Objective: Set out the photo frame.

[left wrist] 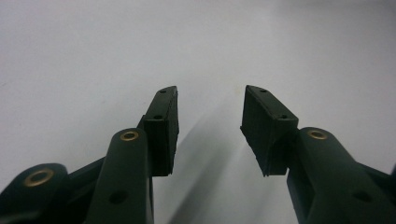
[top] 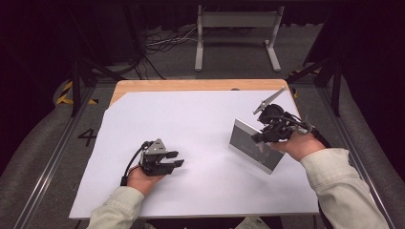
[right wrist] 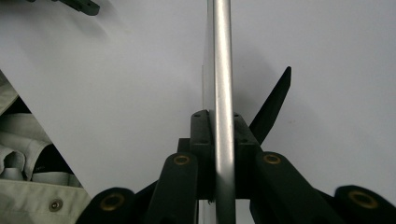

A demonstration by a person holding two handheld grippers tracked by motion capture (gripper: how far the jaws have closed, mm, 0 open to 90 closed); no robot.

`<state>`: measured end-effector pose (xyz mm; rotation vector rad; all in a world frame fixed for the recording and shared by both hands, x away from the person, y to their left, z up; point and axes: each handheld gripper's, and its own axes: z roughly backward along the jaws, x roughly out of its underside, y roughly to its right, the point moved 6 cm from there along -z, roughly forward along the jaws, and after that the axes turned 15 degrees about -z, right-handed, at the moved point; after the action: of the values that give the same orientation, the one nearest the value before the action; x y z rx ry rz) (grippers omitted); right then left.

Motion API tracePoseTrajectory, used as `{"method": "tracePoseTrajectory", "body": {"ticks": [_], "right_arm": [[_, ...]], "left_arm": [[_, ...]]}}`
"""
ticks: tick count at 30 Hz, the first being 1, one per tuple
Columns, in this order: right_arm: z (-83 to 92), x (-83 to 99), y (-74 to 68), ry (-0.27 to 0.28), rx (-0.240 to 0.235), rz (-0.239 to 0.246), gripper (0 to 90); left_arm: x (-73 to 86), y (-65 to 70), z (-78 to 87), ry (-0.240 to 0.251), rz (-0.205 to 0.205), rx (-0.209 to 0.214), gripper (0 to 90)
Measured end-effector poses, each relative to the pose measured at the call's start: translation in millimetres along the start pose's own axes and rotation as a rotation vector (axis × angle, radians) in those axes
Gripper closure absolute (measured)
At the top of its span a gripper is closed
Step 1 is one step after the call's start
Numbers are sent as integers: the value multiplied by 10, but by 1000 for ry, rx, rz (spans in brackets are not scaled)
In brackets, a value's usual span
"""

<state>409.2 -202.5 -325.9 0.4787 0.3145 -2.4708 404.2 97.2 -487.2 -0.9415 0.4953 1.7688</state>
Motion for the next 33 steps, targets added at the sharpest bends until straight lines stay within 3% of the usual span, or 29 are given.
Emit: {"method": "tracePoseTrajectory", "body": {"ticks": [12,25,33], "right_arm": [[-62,-214,-119,-36,-17,159,831],[-143,-332,-276,-57,-46,240,831],[-222,-346,-389,-84,-76,322,830]], "left_arm": [[8,-20,-10,9,17,2,557],[9,-16,-22,5,16,7,555],[11,-24,-29,1,10,6,555]]}}
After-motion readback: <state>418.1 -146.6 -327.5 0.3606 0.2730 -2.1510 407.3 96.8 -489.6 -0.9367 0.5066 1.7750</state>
